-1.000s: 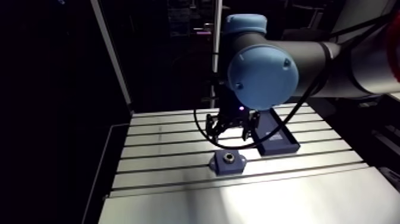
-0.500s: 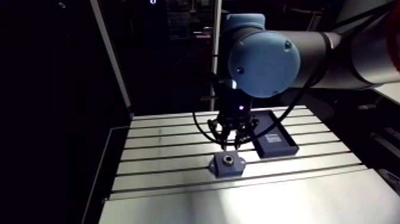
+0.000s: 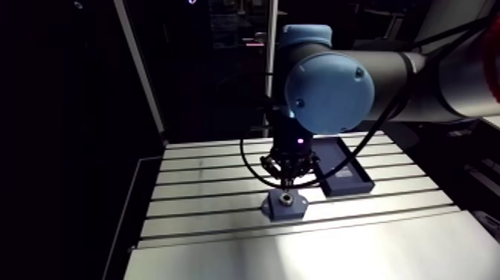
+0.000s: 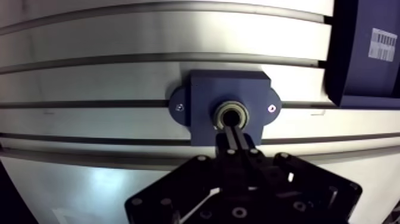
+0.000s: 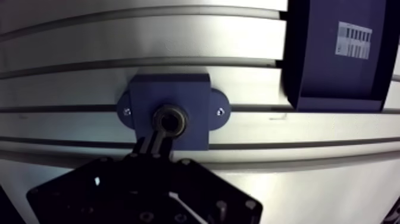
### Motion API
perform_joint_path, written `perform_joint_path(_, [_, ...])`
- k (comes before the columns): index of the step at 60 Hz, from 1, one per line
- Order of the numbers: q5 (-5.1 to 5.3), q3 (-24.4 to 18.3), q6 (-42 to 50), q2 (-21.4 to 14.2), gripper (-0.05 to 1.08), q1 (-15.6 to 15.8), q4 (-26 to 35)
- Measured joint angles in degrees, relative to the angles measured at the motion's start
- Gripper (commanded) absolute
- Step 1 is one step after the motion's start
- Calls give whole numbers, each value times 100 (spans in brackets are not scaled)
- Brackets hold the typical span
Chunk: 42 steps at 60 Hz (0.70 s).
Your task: Pick up the bearing and press it into the housing until flush.
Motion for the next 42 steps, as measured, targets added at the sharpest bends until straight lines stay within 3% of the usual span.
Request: perform_joint_path(42, [-4, 242, -65, 103, 94, -49, -413])
